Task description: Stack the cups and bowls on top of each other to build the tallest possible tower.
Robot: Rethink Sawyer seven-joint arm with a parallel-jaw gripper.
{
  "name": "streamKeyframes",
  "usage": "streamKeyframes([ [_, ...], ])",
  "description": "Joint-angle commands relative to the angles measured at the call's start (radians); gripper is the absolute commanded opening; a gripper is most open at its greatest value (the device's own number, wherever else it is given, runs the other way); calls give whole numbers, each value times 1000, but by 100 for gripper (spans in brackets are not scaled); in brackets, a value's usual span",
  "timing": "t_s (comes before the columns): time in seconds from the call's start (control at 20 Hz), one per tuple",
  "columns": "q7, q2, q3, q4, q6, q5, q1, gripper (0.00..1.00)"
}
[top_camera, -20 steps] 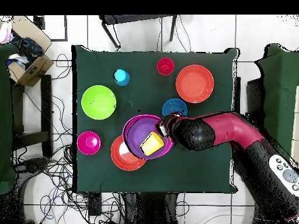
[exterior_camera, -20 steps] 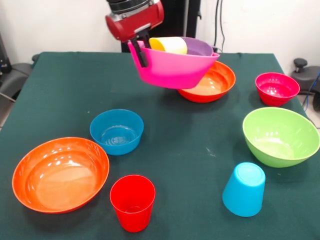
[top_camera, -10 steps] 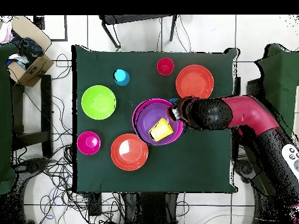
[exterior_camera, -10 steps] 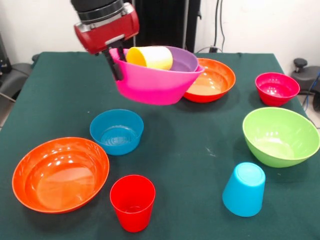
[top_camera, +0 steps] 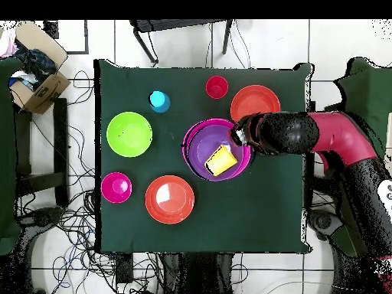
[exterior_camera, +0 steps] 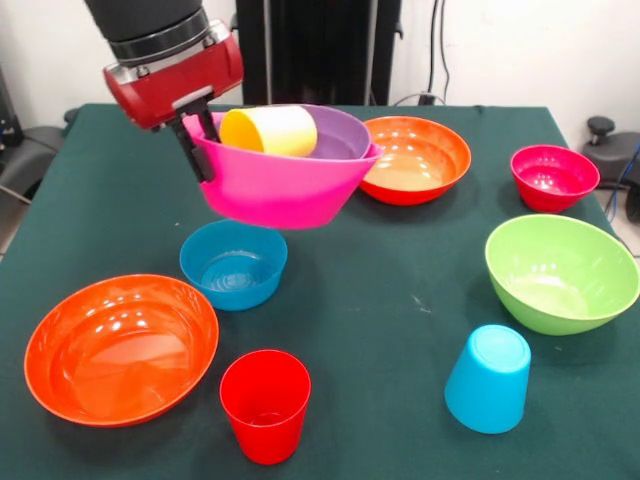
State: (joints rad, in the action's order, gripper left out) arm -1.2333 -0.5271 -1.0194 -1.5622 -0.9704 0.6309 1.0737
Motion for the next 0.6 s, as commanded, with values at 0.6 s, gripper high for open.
streamKeyframes([
  [0.6,453,95,21,194,-137,23,-47,0],
])
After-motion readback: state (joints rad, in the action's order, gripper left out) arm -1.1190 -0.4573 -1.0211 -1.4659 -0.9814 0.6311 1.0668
